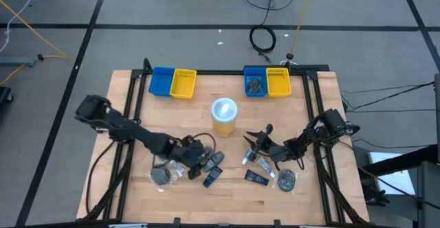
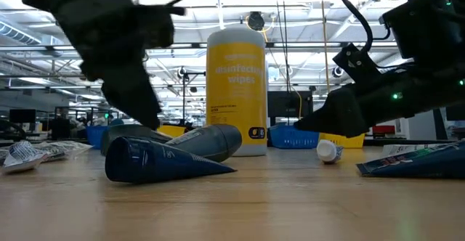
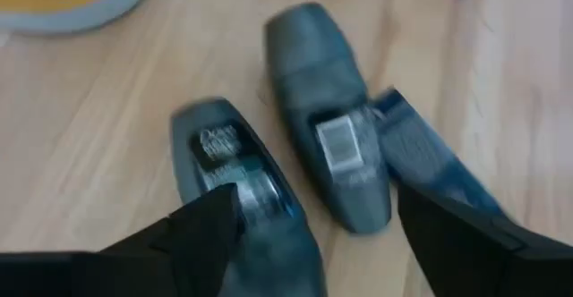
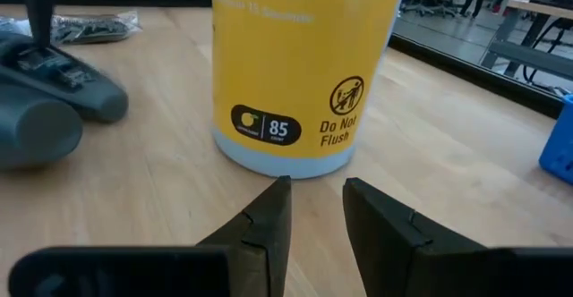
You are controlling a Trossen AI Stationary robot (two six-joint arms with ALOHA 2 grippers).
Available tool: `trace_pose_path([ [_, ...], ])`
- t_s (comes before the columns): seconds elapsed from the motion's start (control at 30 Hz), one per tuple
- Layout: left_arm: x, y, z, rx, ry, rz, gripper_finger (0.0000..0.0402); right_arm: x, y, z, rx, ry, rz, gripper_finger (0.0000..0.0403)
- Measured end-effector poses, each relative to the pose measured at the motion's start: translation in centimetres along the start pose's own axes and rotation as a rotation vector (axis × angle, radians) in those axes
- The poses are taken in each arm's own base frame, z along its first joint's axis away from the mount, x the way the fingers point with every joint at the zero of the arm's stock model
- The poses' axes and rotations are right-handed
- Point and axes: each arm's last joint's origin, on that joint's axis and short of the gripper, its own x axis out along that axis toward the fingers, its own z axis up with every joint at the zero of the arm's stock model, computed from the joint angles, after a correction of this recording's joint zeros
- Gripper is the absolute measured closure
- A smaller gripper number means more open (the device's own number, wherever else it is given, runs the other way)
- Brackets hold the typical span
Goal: Pick & Place Travel size toiletries
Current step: Put the top deodorant into the left yellow bin
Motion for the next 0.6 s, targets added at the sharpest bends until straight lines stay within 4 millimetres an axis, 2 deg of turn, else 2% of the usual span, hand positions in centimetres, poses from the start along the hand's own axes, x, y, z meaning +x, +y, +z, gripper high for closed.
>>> trace_pose_path([
  [0.17,1.0,0.1,-0.1,0.014,0.082,0.147,0.0097,0.0,0.0,0.0,-0.002,0.0,0.0,0.0308],
  [0.4,0.9,0.9,-1.0,0.027,0.177,0.24,0.0155,0.0,0.0,0.0,-0.004,0.001,0.001,0.0308],
  [0.6,0.7,1.0,-1.2,0.046,0.204,0.249,0.0198,0.0,0.0,0.0,-0.005,0.002,0.0,0.0307],
])
